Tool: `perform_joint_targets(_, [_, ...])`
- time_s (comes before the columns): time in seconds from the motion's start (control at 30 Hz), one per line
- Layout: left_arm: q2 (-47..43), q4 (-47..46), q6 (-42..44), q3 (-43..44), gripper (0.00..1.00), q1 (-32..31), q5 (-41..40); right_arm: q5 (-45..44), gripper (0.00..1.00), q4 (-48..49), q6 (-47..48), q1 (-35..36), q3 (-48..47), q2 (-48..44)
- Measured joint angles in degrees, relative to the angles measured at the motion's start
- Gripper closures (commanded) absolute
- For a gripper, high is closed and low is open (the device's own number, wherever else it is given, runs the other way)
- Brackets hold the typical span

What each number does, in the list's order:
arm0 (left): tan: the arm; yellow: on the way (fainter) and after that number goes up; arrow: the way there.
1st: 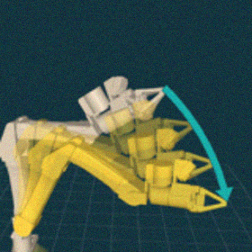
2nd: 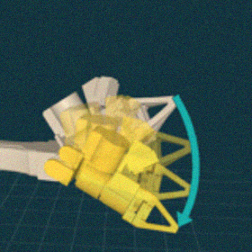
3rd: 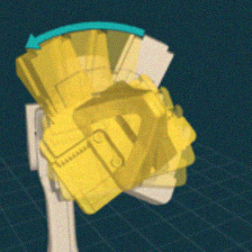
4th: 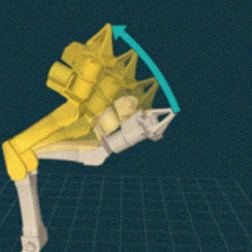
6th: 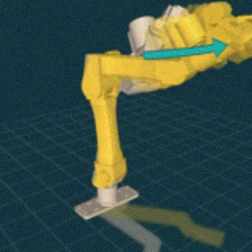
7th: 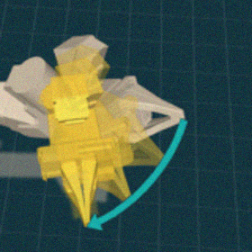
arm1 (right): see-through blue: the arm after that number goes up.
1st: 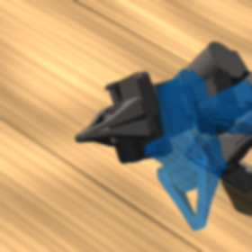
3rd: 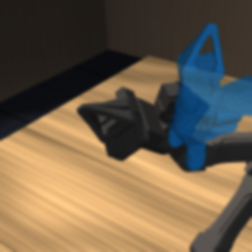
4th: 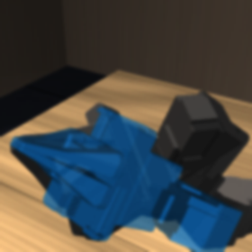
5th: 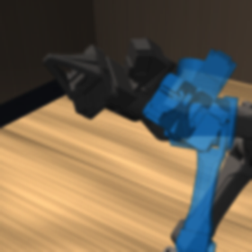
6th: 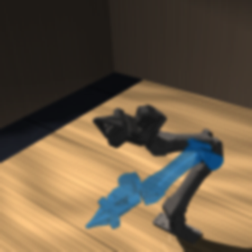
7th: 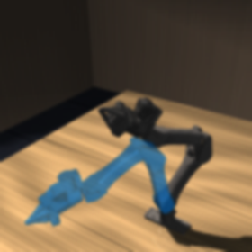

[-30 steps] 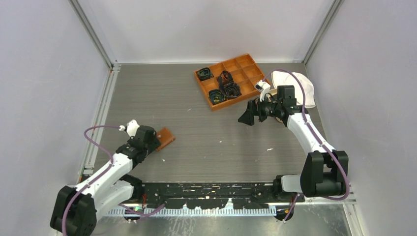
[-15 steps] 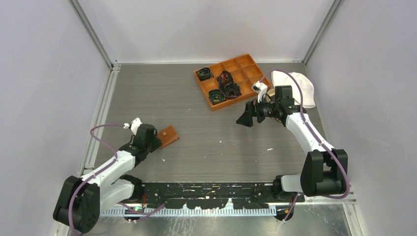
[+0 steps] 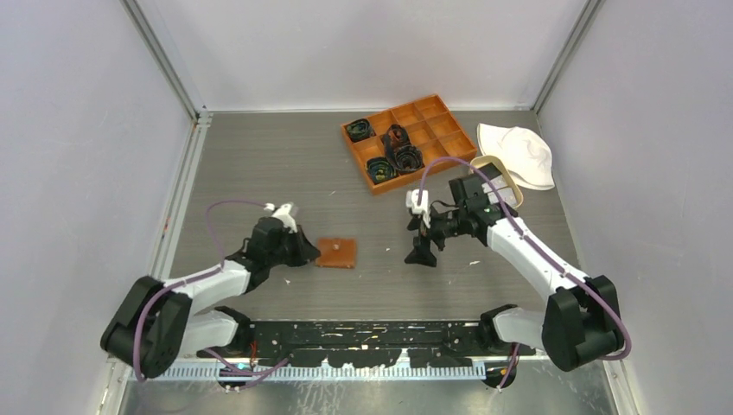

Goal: Put the credit cards into the card holder
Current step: Move the card holder to the center of the board.

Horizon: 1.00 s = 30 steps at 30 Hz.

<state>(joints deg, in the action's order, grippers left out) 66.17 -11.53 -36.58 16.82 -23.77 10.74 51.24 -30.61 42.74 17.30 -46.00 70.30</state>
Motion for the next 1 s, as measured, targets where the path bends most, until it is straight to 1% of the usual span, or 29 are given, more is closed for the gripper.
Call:
perform_joint_targets(0.03, [1.6,-1.5,1.2,0.2,1.00,-2.1,1.5,0.2,0.01,-1.1,3.5,1.5,0.7,-0.5])
perform_joint_targets(0.1, [5.0,-3.8,2.9,1.5,1.00,-6.3,4.2,0.0,0.07,-2.1,9.2,4.4,1.7,-0.9])
perform_joint_targets(0.17, [9.6,-6.6,4.5,3.9,1.00,-10.6,6.9,-1.7,0.17,-1.8,13.5,8.2,3.1,-0.9])
perform_joint_targets(0.2, [12.3,-7.9,5.1,5.4,1.00,-12.4,8.2,-2.3,0.21,-1.5,14.7,9.5,3.6,-0.9])
perform_joint_targets(0.27, [16.7,-10.0,5.9,8.0,1.00,-14.8,10.3,-4.7,0.26,-0.8,17.2,13.0,4.5,-0.6])
perform_joint_targets(0.37, [22.7,-12.1,7.3,12.5,1.00,-17.6,13.1,-7.7,0.30,0.2,19.4,16.8,4.8,0.9])
perform_joint_targets(0.47, [27.7,-12.8,8.8,17.1,1.00,-19.4,15.5,-10.4,0.32,1.0,21.4,18.8,4.8,3.0])
perform_joint_targets(0.57, [30.3,-13.0,10.2,20.0,1.00,-20.8,16.8,-12.9,0.35,1.1,22.7,20.2,4.8,4.9])
perform_joint_targets(0.77, [31.2,-12.9,12.1,20.9,1.00,-21.9,18.4,-17.6,0.38,0.1,24.9,21.4,4.6,9.3])
perform_joint_targets(0.87, [31.2,-12.2,13.4,21.2,1.00,-22.0,18.8,-18.6,0.43,-0.3,25.0,21.5,4.1,10.7])
perform_joint_targets(1.0, [31.2,-11.4,14.9,21.7,1.00,-22.0,19.3,-19.5,0.53,-1.2,24.8,21.7,3.0,11.9])
